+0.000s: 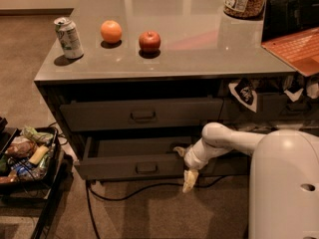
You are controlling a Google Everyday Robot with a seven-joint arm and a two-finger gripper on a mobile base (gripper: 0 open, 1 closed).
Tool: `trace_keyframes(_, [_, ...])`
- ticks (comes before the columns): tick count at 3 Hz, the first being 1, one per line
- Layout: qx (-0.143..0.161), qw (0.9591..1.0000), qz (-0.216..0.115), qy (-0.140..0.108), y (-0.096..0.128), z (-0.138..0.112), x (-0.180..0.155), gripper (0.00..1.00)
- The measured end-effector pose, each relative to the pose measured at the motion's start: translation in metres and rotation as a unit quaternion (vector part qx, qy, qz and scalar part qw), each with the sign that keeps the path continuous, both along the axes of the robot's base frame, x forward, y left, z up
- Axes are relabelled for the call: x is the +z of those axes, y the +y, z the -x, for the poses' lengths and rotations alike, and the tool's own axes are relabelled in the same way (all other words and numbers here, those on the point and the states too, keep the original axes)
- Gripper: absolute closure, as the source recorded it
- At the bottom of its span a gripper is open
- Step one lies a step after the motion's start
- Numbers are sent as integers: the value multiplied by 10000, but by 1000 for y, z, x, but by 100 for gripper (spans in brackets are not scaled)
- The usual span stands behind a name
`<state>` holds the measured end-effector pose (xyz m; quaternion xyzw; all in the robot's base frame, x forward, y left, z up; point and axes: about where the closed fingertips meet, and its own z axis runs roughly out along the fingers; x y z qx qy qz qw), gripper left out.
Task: Open middle drawer
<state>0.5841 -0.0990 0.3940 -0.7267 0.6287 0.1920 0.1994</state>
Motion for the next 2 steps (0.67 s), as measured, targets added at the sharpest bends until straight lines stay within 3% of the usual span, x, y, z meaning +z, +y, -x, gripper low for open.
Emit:
trace_keyframes(1, [0, 10000, 2, 5, 0, 0, -1, 0])
trace_keyframes(2, [0, 10000, 2, 5, 0, 0, -1, 18])
